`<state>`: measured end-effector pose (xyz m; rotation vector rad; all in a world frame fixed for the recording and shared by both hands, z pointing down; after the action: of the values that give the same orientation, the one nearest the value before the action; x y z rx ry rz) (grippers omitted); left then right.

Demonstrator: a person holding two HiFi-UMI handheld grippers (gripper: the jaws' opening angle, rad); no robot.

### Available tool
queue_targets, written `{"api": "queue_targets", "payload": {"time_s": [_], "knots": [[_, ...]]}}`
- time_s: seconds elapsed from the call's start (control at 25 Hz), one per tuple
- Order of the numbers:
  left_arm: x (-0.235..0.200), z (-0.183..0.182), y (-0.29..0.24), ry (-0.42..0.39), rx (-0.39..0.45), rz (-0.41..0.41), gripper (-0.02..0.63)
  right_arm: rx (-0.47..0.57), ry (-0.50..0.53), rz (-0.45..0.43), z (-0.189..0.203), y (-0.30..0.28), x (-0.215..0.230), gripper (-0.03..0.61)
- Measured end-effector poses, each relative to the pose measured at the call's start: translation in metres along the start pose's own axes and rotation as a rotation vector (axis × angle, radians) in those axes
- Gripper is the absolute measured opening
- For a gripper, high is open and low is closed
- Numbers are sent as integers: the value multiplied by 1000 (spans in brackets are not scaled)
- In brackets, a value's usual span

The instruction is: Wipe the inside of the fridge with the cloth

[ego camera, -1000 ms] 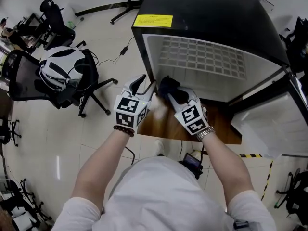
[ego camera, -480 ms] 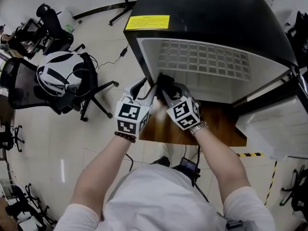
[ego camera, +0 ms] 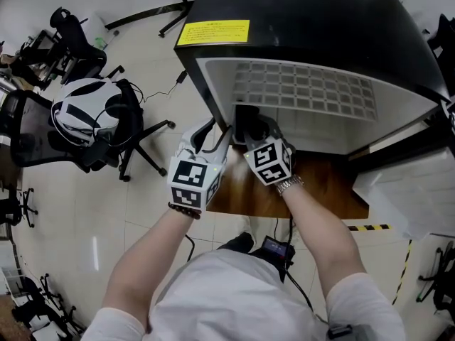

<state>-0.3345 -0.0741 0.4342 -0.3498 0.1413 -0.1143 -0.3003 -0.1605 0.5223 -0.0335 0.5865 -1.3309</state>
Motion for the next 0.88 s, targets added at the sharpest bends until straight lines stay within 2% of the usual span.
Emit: {"api": "queue_targets", "payload": {"time_s": [0.52, 0.88], "knots": [[2, 0, -2, -43, 1, -72, 147, -3, -24, 73, 2, -30, 31, 57], [3, 3, -4, -38, 8, -83, 147, -14, -37, 94, 9, -47, 46, 57]]}}
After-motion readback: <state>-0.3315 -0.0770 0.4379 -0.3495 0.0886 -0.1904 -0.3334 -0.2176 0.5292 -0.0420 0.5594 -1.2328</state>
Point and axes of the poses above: the fingertips, and each gripper's own axes: y backward along the fingers, x to its right, z out of its underside, the point moved 4 cm from there along y, backward along the fingers, and after that the axes turned 11 degrees about y, right-handed, at the moved point
